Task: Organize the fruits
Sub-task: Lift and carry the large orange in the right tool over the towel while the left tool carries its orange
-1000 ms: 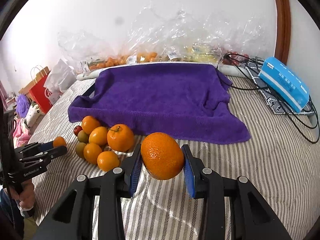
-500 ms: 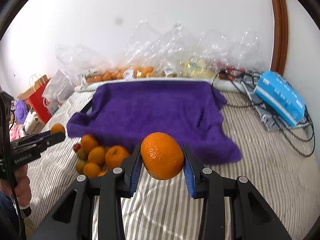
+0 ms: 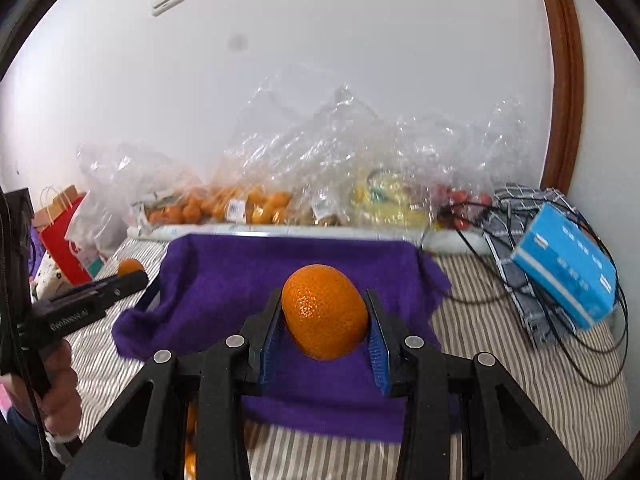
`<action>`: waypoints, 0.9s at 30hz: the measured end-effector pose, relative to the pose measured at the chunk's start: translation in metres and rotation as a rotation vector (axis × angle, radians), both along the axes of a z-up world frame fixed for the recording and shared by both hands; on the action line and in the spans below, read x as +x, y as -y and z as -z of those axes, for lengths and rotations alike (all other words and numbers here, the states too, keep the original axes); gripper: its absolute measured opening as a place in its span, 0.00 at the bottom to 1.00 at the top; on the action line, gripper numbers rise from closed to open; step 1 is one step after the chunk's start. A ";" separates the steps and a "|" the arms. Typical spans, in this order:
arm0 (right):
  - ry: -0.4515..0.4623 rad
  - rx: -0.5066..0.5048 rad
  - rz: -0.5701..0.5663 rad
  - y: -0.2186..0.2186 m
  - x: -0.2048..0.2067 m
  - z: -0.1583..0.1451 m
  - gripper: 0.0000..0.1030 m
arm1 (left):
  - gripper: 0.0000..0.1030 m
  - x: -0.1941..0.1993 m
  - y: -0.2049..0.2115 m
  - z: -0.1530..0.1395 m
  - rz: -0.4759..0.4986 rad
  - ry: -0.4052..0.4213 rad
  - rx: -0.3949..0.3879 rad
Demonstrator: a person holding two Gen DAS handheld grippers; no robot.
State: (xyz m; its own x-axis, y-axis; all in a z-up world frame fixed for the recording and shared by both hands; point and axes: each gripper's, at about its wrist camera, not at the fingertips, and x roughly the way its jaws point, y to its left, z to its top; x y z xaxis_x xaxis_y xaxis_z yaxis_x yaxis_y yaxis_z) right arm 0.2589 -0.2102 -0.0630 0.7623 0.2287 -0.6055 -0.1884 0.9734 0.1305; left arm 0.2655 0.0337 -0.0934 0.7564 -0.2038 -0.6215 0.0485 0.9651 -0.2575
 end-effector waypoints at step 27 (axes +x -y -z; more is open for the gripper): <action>-0.164 -0.002 0.011 0.000 0.059 0.076 0.37 | 0.34 0.031 0.005 0.055 0.000 -0.041 0.040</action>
